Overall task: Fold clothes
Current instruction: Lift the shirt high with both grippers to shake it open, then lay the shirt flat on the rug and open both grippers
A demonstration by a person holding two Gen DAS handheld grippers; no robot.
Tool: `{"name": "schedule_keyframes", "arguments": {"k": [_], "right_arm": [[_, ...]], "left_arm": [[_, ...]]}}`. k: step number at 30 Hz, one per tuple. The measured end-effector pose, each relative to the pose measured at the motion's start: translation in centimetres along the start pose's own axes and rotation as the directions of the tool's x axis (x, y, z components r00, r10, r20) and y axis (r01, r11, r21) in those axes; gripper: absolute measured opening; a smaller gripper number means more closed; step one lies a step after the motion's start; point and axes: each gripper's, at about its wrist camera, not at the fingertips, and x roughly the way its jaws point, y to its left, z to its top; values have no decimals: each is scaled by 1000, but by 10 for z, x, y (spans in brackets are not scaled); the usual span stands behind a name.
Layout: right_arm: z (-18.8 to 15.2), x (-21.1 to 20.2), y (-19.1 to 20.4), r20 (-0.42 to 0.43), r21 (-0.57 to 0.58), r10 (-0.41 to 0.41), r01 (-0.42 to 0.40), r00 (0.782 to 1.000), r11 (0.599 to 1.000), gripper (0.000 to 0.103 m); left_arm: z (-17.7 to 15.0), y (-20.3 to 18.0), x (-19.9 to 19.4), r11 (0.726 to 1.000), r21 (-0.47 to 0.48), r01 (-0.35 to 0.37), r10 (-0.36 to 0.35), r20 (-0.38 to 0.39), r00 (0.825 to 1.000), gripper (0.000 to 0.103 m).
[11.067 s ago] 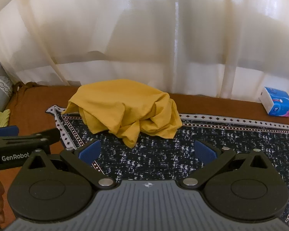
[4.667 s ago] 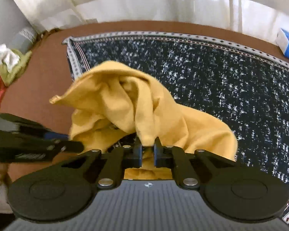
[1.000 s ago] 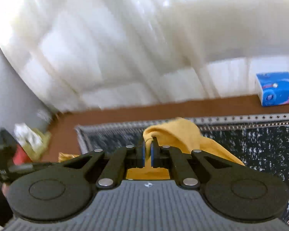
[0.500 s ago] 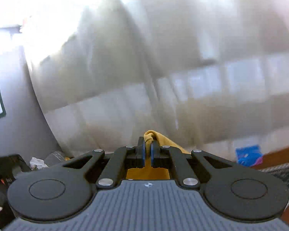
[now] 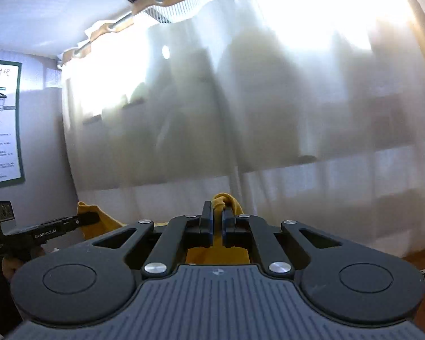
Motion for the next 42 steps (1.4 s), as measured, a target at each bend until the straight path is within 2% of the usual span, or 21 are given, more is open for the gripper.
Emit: {"name": "schedule_keyframes", "arguments": {"k": [3, 6, 10, 13, 15, 17, 20, 23, 24, 26, 28, 30, 31, 33, 34, 35, 36, 37, 39, 41, 42], "right_arm": [[-5, 12, -7, -12, 8, 9, -9, 1000, 1000, 6], [-9, 38, -21, -35, 19, 16, -16, 999, 1000, 6], [-25, 108, -61, -101, 44, 10, -6, 995, 999, 6], [-47, 182, -106, -174, 85, -8, 23, 985, 996, 6], [-69, 234, -142, -234, 115, -26, 54, 972, 992, 6], [-101, 286, -178, -309, 139, -48, 95, 950, 986, 6], [-153, 348, -217, -412, 178, -72, 158, 908, 971, 6], [-205, 410, -257, -511, 209, -89, 224, 855, 952, 6], [-223, 431, -270, -543, 218, -92, 246, 835, 944, 6], [-252, 461, -290, -591, 227, -96, 280, 801, 933, 6], [-273, 474, -302, -618, 225, -98, 295, 780, 929, 6], [-288, 483, -313, -636, 215, -106, 307, 764, 927, 6], [-294, 487, -316, -644, 213, -105, 309, 758, 927, 6], [-305, 496, -323, -659, 208, -102, 312, 745, 927, 9], [-311, 497, -326, -657, 206, -109, 316, 746, 926, 9], [-316, 498, -327, -652, 203, -117, 321, 749, 925, 9], [-321, 499, -329, -647, 200, -125, 326, 752, 924, 11], [-322, 500, -331, -636, 205, -132, 332, 760, 921, 14], [-320, 495, -335, -595, 219, -151, 340, 789, 914, 40], [-312, 486, -337, -547, 226, -178, 349, 818, 910, 52], [-308, 481, -338, -522, 230, -191, 353, 831, 907, 53]], "left_arm": [[-6, 3, 6, 999, 13, -29, 29, -17, 999, 0], [-17, 21, 40, 997, 0, -75, 75, -70, 995, 0], [-47, 57, 120, 988, -26, -152, 146, -162, 976, 0], [-85, 90, 202, 975, -23, -219, 206, -255, 945, 0], [-120, 114, 263, 966, -17, -259, 239, -330, 913, 0], [-162, 142, 321, 955, -3, -296, 269, -410, 872, 0], [-232, 178, 393, 940, 17, -341, 299, -526, 796, 0], [-291, 201, 436, 927, 46, -371, 315, -630, 710, 0], [-305, 205, 443, 924, 60, -379, 325, -648, 689, 0], [-328, 212, 451, 917, 75, -392, 336, -677, 655, 0], [-341, 218, 461, 913, 76, -400, 337, -695, 635, 0], [-350, 222, 472, 913, 94, -398, 342, -708, 618, 0], [-354, 224, 477, 911, 104, -400, 349, -712, 610, 5], [-360, 224, 483, 902, 118, -415, 368, -715, 595, 20], [-362, 226, 485, 896, 124, -427, 380, -712, 590, 31], [-364, 228, 488, 889, 130, -438, 392, -709, 586, 48], [-365, 231, 490, 884, 135, -448, 402, -707, 582, 53], [-363, 234, 490, 881, 135, -453, 406, -705, 581, 56], [-357, 242, 489, 875, 123, -469, 412, -699, 585, 57], [-343, 253, 482, 859, 84, -505, 418, -685, 596, 61], [-336, 259, 477, 851, 66, -521, 421, -677, 603, 61]]}}
